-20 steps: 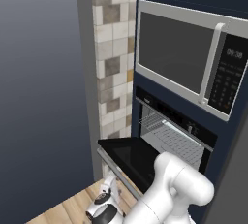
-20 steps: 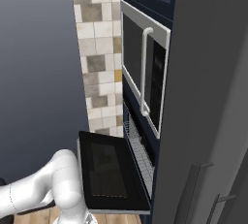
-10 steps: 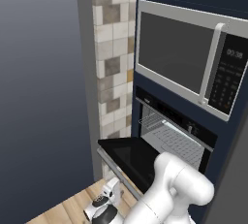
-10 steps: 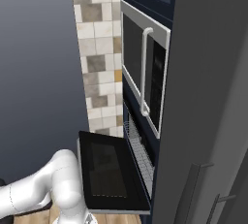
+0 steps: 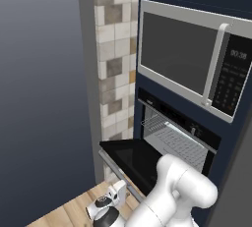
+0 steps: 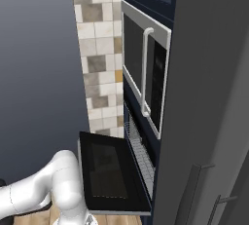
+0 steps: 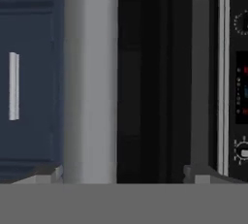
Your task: Take the baked cake out of the oven and place it on the plate for cooling. Then close the oven door.
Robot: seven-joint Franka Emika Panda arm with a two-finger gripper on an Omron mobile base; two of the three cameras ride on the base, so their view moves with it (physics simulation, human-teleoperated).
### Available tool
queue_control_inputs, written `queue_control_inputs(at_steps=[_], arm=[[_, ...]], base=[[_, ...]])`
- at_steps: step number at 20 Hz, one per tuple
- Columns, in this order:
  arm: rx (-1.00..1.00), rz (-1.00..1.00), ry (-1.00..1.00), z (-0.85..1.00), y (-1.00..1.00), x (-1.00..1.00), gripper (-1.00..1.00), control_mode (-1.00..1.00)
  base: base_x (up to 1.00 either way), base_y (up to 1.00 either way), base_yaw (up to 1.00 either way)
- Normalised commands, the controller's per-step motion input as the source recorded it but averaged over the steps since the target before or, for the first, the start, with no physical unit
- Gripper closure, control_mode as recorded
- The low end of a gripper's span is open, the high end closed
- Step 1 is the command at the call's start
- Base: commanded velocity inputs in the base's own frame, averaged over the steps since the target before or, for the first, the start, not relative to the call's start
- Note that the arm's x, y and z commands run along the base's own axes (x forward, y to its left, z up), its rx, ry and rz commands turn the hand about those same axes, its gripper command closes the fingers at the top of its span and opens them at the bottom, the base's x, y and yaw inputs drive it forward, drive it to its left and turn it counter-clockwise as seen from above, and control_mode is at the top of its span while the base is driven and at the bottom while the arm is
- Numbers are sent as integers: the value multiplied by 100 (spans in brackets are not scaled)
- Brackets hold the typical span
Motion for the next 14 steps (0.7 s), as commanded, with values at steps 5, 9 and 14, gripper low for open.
queue_control_inputs(at_steps=[5,9,14], arm=[[-31,-27,-24,-100,33,39,-100,-100],[-32,-24,-19,-100,38,31,-100,-100],[-32,-22,-11,-100,46,35,-100,-100]], base=[[0,0,0],[0,0,0],[0,0,0]])
